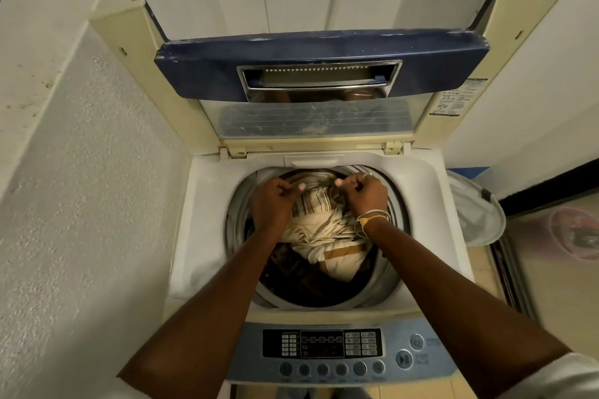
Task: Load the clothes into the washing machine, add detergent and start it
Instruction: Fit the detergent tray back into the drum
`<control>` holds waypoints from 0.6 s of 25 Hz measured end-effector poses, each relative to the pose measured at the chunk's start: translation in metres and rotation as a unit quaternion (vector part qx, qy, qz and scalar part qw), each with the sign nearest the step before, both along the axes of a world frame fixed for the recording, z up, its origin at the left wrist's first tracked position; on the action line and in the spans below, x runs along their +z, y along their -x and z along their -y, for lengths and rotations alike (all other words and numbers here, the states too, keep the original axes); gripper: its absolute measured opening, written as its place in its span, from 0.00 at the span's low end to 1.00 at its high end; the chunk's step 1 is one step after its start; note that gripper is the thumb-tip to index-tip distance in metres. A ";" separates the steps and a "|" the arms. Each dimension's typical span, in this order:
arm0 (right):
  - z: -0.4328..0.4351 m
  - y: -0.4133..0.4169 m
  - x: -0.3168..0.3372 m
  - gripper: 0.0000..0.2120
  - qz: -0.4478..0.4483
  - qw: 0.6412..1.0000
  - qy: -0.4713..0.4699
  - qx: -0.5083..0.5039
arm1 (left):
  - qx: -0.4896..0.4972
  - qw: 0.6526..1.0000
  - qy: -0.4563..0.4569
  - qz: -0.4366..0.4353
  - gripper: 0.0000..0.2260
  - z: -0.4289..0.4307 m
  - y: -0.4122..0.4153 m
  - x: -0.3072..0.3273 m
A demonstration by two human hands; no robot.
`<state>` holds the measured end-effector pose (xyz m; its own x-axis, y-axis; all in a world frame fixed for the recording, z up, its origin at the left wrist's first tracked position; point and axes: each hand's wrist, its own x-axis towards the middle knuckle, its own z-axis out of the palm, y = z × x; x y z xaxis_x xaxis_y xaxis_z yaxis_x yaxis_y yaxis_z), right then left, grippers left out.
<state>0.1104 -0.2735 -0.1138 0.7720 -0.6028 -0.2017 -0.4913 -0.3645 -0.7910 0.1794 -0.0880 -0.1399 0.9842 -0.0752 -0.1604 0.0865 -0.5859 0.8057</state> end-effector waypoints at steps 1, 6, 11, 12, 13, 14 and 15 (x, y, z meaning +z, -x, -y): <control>0.000 0.002 0.002 0.06 -0.003 1.000 0.012 0.010 | -0.002 1.000 0.003 0.001 0.12 -0.002 0.006 0.003; -0.012 0.014 0.001 0.16 -0.187 0.958 0.043 0.212 | -0.148 0.987 -0.052 -0.018 0.19 -0.018 0.034 -0.001; -0.024 0.042 0.025 0.17 -0.182 0.954 0.119 0.205 | -0.223 0.967 -0.110 -0.053 0.16 -0.043 0.054 0.005; -0.027 0.045 0.032 0.13 -0.195 0.950 0.147 0.195 | -0.228 0.964 -0.121 -0.058 0.15 -0.048 0.056 0.010; -0.031 0.046 0.035 0.11 -0.205 0.942 0.173 0.200 | -0.233 0.962 -0.127 -0.061 0.15 -0.051 0.057 0.015; -0.038 0.048 0.042 0.12 -0.218 0.934 0.187 0.210 | -0.237 0.960 -0.136 -0.059 0.15 -0.054 0.056 0.019; -0.042 0.051 0.043 0.16 -0.226 0.930 0.190 0.219 | -0.246 0.957 -0.143 -0.052 0.15 -0.057 0.055 0.023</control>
<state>0.0595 -0.2314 -0.0713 0.8477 -0.3451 -0.4029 -0.4819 -0.8185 -0.3129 0.1243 -0.0312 -0.1172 0.8188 -0.4642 -0.3379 -0.1861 -0.7713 0.6087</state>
